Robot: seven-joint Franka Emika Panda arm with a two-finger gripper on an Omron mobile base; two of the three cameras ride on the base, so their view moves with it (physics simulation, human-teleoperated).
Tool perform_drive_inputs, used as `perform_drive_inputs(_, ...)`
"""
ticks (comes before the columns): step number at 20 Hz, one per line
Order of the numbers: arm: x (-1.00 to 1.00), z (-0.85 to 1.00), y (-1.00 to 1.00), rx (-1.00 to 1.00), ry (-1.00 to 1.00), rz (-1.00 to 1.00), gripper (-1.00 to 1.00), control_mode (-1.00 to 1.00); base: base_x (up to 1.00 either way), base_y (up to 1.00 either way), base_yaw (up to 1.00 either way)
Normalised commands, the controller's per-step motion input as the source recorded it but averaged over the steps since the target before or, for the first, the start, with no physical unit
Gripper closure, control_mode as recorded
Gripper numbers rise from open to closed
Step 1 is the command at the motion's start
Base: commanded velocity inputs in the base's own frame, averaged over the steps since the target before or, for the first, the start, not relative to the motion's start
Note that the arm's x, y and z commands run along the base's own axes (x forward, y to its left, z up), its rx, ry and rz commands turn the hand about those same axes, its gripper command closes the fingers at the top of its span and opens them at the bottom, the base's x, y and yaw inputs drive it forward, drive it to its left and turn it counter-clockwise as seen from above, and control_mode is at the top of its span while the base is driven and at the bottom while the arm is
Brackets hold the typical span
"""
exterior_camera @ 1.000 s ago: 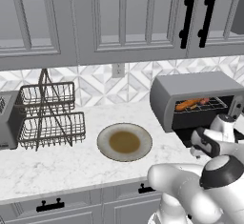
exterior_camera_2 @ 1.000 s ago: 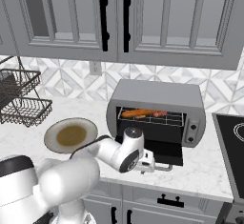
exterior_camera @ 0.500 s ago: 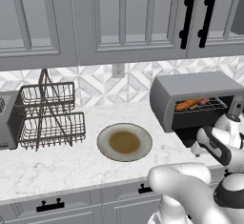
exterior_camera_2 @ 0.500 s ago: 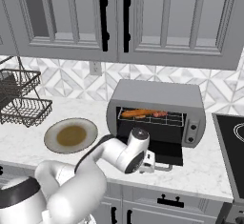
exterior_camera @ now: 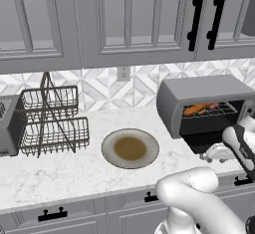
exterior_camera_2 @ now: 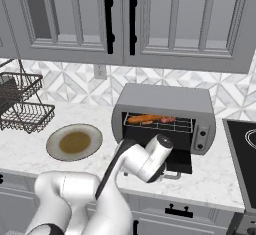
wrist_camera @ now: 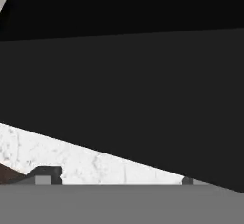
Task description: Pick up the kebab skewer and baguette bread, and place them inside the toaster oven. Close the toaster oven door and start by setting the timer.
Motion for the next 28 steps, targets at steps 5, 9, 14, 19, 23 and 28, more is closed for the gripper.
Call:
perform_drive_inputs(5, 0.84, 0.00, 0.54, -0.05, -0.59, 0.00, -1.00, -1.00, 0.00, 0.00, 0.00)
perform_drive_inputs(9, 1.00, 0.00, 0.62, -0.08, -0.57, 0.00, -1.00, -1.00, 0.00, 0.00, 0.00)
perform_drive_inputs(14, 1.00, 0.14, 0.58, -0.11, -0.56, -0.01, -1.00, -1.00, 0.00, 0.00, 0.00)
perform_drive_inputs(19, 1.00, 0.31, 0.56, -0.09, -0.40, -0.01, -1.00, -1.00, 0.00, 0.00, 0.00)
perform_drive_inputs(23, 1.00, 0.38, 0.42, -0.07, -0.23, 0.00, -1.00, -1.00, 0.00, 0.00, 0.00)
perform_drive_inputs(28, 1.00, 0.47, 0.34, -0.07, -0.21, 0.00, -1.00, -1.00, 0.00, 0.00, 0.00)
